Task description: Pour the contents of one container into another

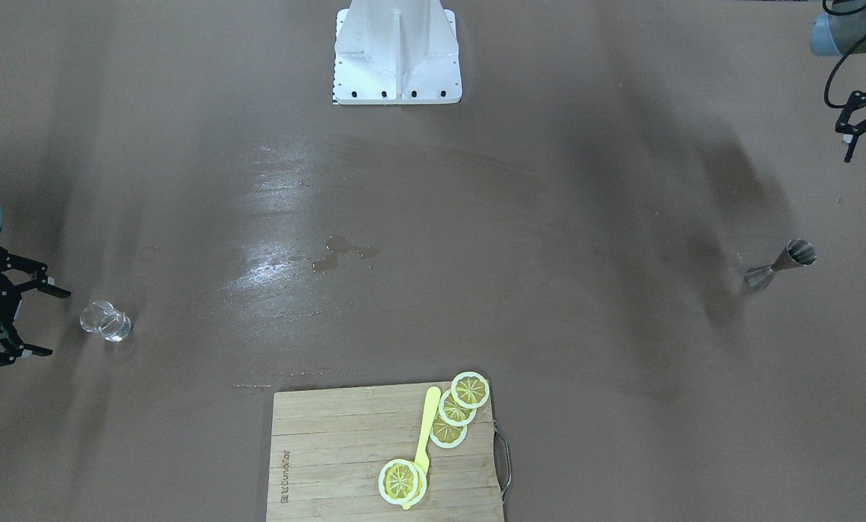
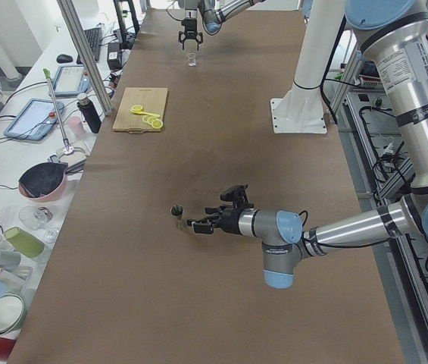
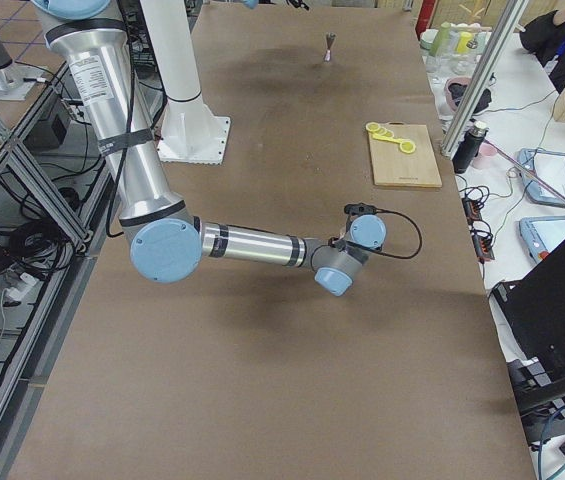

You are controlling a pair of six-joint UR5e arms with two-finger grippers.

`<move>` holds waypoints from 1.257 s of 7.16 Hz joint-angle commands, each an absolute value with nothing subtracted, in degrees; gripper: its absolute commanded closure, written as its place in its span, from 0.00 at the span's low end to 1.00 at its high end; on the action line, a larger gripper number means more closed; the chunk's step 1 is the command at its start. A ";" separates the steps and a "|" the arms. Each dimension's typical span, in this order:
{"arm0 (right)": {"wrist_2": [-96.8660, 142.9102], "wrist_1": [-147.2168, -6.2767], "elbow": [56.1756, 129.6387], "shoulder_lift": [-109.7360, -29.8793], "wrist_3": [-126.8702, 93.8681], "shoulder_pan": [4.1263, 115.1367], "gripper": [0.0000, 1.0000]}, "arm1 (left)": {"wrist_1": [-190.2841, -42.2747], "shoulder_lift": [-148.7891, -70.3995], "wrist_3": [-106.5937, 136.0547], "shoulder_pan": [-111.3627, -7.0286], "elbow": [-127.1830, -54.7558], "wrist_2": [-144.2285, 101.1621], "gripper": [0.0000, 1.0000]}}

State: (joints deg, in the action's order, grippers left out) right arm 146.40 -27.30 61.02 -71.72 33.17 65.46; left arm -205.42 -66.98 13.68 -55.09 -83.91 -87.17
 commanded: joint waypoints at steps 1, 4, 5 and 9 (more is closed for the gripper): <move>145.99 -27.33 60.82 -71.11 33.22 64.43 0.02 | -209.18 -65.49 20.73 -45.40 -82.89 -73.37 0.01; 145.72 -27.25 60.91 -70.75 33.31 63.02 0.02 | -216.74 -61.19 29.23 -15.93 -80.68 -35.64 0.02; 145.55 -27.16 60.91 -70.75 33.40 62.76 0.02 | -216.74 -60.56 34.23 -5.82 -78.60 -22.20 0.03; 143.70 -27.16 60.91 -69.87 33.40 61.44 0.02 | -216.74 -61.17 47.36 18.49 -71.38 3.12 0.04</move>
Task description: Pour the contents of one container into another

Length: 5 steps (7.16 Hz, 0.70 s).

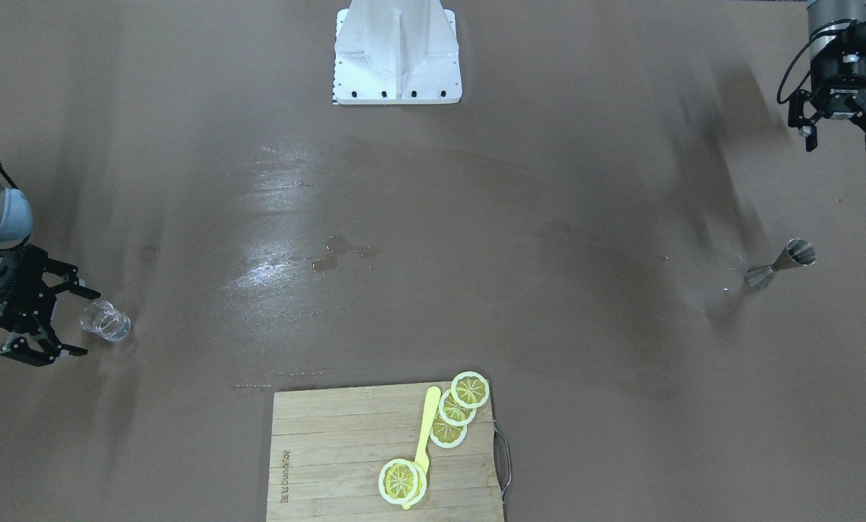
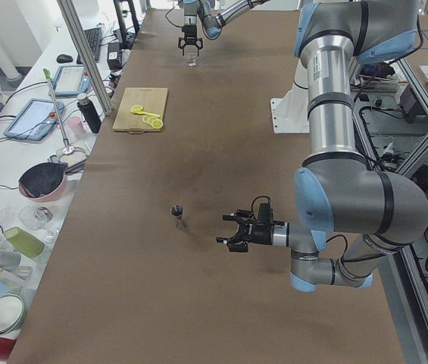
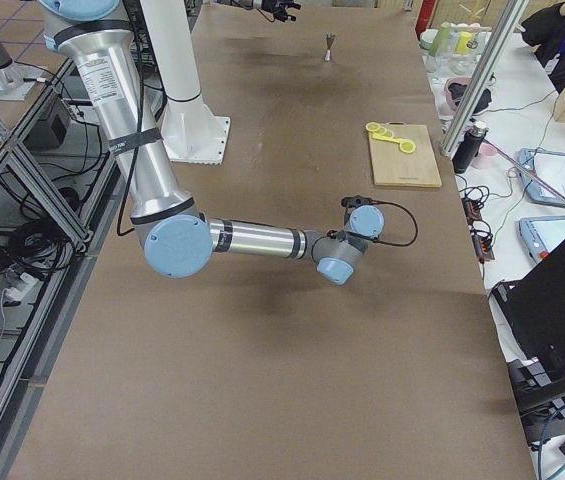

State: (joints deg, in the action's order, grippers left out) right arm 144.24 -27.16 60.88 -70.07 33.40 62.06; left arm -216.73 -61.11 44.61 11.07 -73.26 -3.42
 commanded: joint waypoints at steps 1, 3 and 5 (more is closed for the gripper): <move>143.44 -26.20 60.82 -69.87 33.31 60.91 0.02 | -216.65 -61.00 50.07 20.81 -70.06 6.91 0.05; 142.91 -24.79 60.56 -70.31 33.22 60.29 0.02 | -216.65 -60.82 53.00 24.25 -69.00 10.72 0.07; 143.09 -24.70 60.47 -70.66 33.22 60.38 0.04 | -216.39 -61.08 55.02 24.79 -68.91 10.38 0.07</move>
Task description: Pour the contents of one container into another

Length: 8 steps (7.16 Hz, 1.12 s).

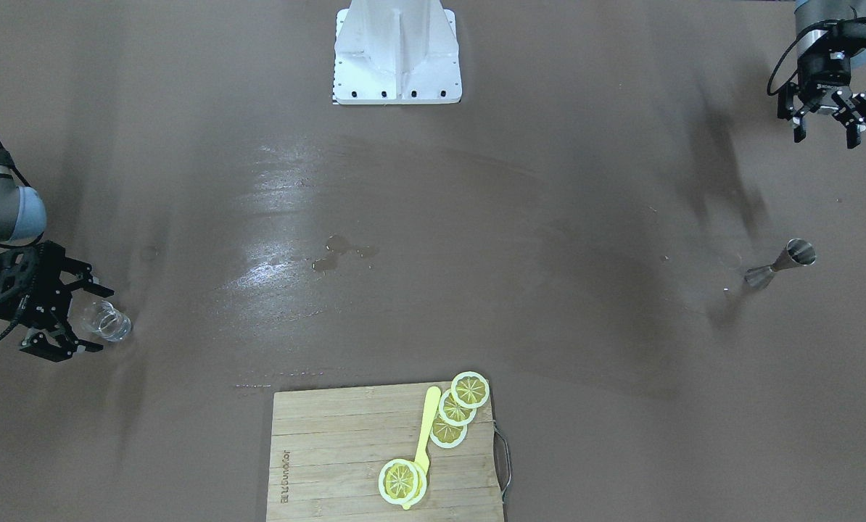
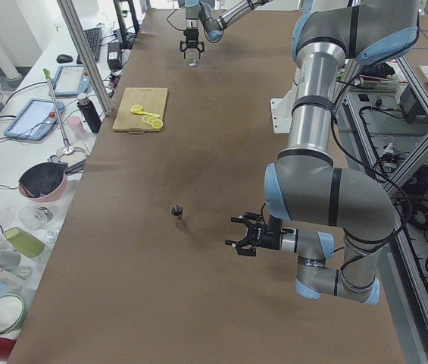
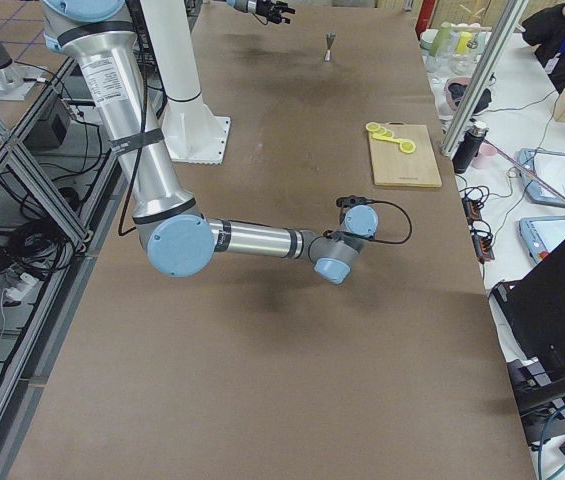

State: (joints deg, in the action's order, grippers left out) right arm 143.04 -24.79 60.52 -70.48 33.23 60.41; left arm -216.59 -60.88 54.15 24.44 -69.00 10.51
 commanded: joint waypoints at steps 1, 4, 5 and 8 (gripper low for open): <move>143.09 -24.70 60.38 -70.58 33.14 60.38 0.05 | -214.47 -61.34 54.93 24.61 -69.34 10.11 0.07; 143.09 -24.79 60.12 -70.31 33.13 60.38 0.09 | -193.24 -62.32 72.19 22.16 -69.79 10.02 0.07; 143.09 -24.79 59.94 -70.31 33.05 60.38 0.13 | -187.09 -62.40 78.16 19.97 -69.79 8.71 0.07; 143.17 -24.79 59.94 -70.14 33.05 60.38 0.16 | -169.91 -62.31 99.21 13.37 -70.48 2.66 0.08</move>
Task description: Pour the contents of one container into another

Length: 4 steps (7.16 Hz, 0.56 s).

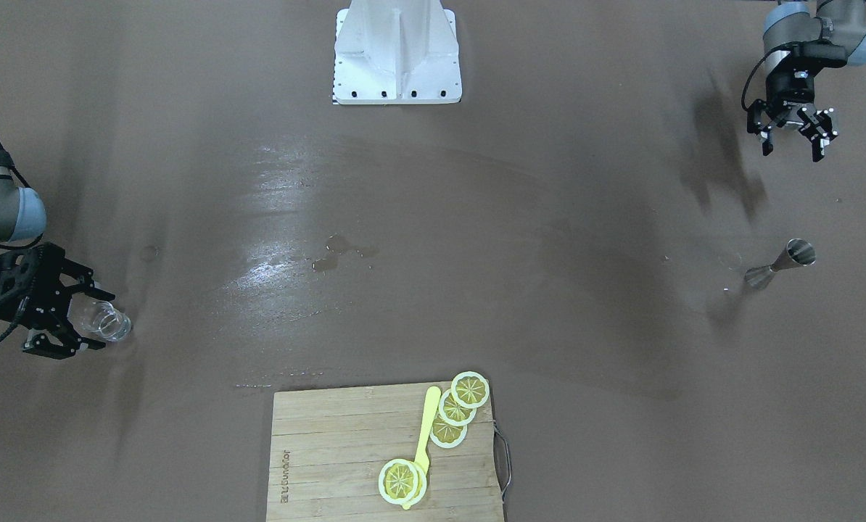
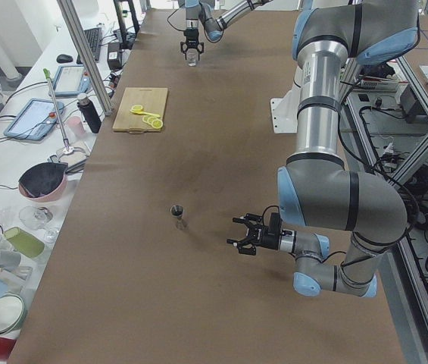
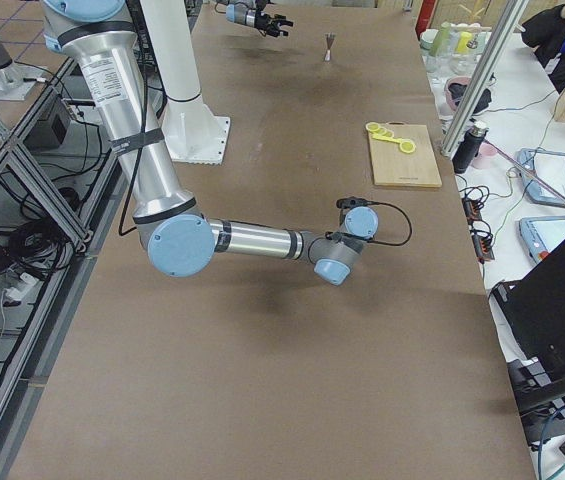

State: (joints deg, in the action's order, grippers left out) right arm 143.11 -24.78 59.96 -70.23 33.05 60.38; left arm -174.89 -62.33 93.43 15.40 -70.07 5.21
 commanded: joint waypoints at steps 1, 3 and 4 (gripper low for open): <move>143.17 -24.79 59.94 -70.14 32.96 60.38 0.16 | -169.63 -62.40 99.23 12.49 -70.92 0.37 0.08; 143.17 -24.79 59.94 -70.14 32.96 60.38 0.21 | -167.88 -62.84 99.32 10.21 -72.41 -1.14 0.11; 143.26 -24.79 59.85 -70.14 32.96 60.38 0.30 | -166.57 -63.54 99.40 8.54 -73.99 -1.06 0.12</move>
State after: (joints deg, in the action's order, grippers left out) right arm 143.20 -24.79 59.91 -70.14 32.96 60.38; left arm -167.97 -62.91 99.28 10.39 -72.44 -0.84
